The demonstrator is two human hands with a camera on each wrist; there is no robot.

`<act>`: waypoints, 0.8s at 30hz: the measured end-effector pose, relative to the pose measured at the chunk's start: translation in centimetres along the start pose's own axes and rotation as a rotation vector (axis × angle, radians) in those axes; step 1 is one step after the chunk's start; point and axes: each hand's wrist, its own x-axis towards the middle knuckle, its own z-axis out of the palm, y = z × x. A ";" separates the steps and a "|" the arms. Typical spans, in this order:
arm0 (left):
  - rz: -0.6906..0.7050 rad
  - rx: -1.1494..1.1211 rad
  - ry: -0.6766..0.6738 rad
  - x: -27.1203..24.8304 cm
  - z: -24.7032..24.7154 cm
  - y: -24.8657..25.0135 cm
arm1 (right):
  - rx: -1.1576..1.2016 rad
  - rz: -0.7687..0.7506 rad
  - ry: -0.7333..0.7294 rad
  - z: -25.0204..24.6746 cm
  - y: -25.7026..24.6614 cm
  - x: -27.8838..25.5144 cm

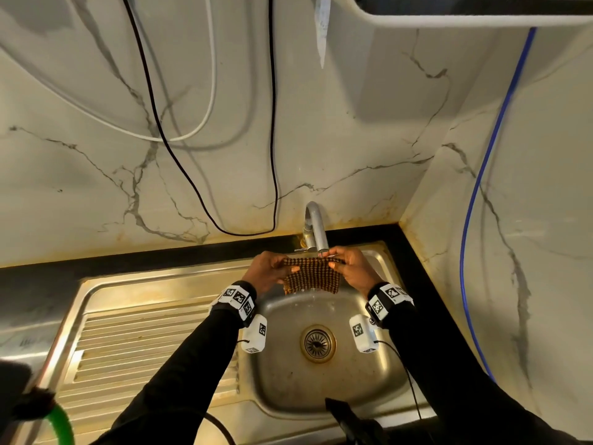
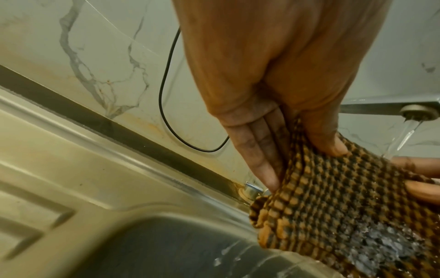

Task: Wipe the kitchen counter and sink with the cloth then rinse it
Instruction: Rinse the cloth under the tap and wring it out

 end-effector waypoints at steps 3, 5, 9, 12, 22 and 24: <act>0.012 -0.015 0.007 0.3 0.2 0.4 | -0.033 0.006 0.048 -0.3 -0.4 0.0; 0.034 -0.098 -0.017 0.5 0.8 1.0 | -0.045 0.015 0.090 -0.9 -0.1 -0.2; 0.052 -0.165 -0.082 0.8 2.8 3.0 | -0.042 0.082 0.182 -3.0 1.3 -1.1; 0.050 -0.179 -0.113 1.3 4.1 3.9 | 0.014 0.091 0.198 -4.3 1.7 -1.8; 0.063 0.059 -0.098 2.6 3.9 3.7 | 0.075 0.076 0.212 -4.4 1.8 -1.8; 0.041 0.076 -0.079 2.7 3.7 3.4 | 0.087 0.079 0.219 -4.1 1.6 -1.6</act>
